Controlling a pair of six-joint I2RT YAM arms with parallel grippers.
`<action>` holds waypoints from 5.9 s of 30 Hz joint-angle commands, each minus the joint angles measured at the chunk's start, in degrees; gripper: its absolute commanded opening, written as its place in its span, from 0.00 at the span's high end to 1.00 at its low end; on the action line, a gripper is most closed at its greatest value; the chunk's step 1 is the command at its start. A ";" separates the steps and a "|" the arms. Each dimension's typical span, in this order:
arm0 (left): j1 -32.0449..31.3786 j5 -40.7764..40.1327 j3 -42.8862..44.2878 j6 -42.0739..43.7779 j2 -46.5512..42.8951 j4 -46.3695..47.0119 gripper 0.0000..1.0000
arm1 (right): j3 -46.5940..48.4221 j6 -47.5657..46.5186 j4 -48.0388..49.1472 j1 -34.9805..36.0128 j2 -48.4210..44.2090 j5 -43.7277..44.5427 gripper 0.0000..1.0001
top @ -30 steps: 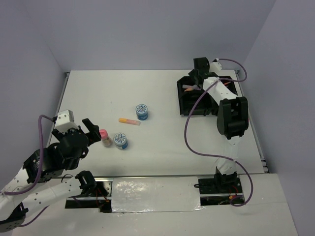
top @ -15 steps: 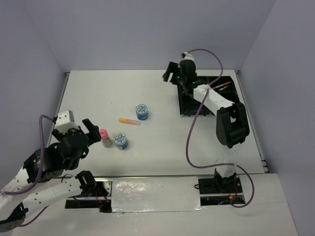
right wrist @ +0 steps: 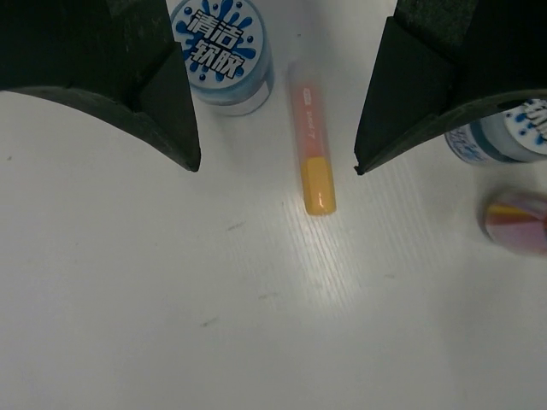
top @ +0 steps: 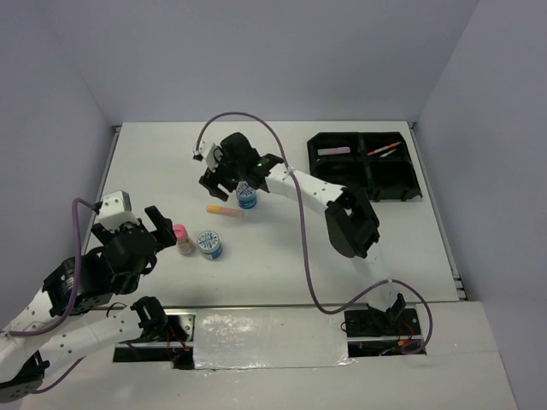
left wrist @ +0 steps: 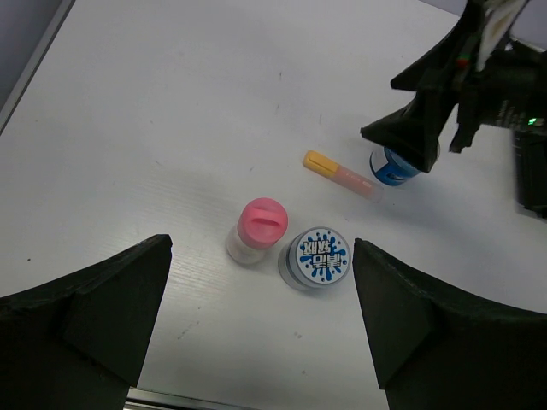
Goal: Sort the stationery into containers
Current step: Pick up the pen from the center of the board, then place the pen in the storage box, then pick up the stationery from the center of the board, then place the stationery in the storage box.
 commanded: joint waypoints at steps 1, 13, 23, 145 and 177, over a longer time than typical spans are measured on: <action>0.23 -1.06 0.03 -0.56 -0.21 1.07 0.01 | 5.01 -6.65 -8.20 1.37 4.60 3.17 0.20; 0.23 -0.80 0.12 -0.03 -0.21 1.43 0.01 | 7.22 -7.28 -13.13 3.57 10.94 2.74 0.21; 0.23 -0.80 0.03 -0.12 0.14 1.16 0.01 | 10.37 -8.16 -14.00 4.01 16.30 4.23 0.22; 0.23 0.61 -0.41 1.64 -1.35 2.92 0.01 | -9.48 24.01 -3.03 -1.52 -3.37 26.65 1.00; 0.23 0.70 -0.59 1.38 -2.24 2.83 0.01 | -34.01 32.80 5.06 -31.31 -28.26 43.79 1.00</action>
